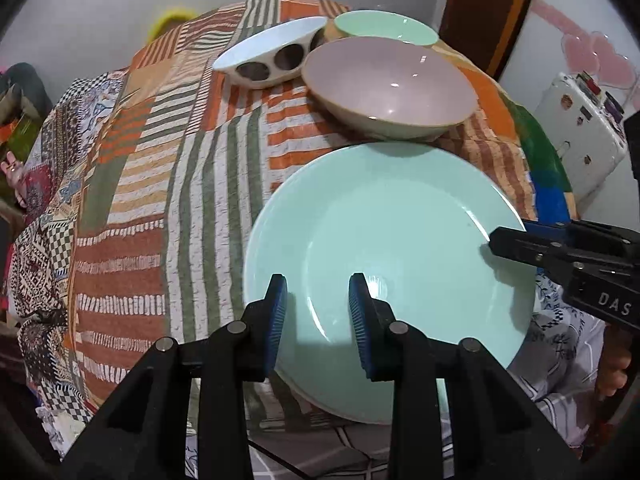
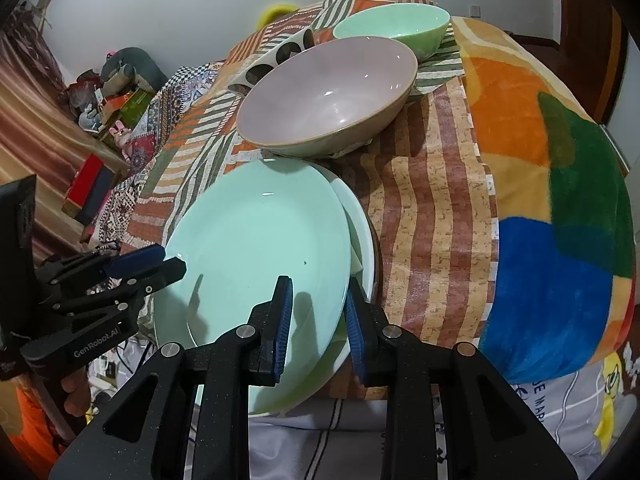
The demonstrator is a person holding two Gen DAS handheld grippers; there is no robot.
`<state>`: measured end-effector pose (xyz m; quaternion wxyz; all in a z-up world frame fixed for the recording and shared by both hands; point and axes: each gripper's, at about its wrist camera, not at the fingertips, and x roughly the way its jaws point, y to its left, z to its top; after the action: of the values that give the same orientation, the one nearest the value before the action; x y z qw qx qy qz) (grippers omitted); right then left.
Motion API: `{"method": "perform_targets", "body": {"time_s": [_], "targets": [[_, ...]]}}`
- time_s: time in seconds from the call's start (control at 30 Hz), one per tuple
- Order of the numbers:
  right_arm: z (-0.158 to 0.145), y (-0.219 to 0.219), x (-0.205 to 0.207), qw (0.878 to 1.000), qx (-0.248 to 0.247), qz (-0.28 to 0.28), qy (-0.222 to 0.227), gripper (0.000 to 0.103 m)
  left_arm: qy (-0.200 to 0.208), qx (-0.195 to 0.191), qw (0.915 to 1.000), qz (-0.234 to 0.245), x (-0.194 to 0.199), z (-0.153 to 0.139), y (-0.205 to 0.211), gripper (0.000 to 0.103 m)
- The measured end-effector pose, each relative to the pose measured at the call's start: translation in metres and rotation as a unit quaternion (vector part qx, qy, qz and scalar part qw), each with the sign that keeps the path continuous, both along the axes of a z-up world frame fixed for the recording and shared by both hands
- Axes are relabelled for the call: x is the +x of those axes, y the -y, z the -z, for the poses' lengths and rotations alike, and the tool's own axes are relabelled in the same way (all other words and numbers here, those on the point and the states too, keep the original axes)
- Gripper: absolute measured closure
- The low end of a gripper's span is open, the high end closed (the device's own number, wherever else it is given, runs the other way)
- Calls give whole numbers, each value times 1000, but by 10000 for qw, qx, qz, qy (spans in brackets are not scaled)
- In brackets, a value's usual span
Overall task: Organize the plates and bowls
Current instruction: 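Lower the mint-green plate onto the white plate and open both grippers, then move both grippers to the pale pink bowl rim and close them on it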
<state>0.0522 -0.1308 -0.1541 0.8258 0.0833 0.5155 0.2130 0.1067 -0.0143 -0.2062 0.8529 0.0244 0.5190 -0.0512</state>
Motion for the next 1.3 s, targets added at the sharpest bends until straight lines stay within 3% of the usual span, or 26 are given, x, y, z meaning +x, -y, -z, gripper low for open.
{"method": "perform_targets", "body": {"time_s": [0.2,0.43,0.87,1.1,1.3], "targets": [[-5,6,-1,9999,-43,124,69,77,147,61,9999,-11,-2,-9,-1,70],[-28,19,-1,9977,-222,272,584,64,420,-65,9988,-233,2,-31,-16,63],[-54,30,26,9918,-235,573,1114,53,1148,-155,9922,-470,52,-70,-22,49],[-61,31,51,9895,-198,667,1268,48,1139,-149,9925,-408,90,-63,-15,49],[-54,27,76,9906,-245,621,1190,48,881,-268,9951,-367,118,-40,-15,49]]}}
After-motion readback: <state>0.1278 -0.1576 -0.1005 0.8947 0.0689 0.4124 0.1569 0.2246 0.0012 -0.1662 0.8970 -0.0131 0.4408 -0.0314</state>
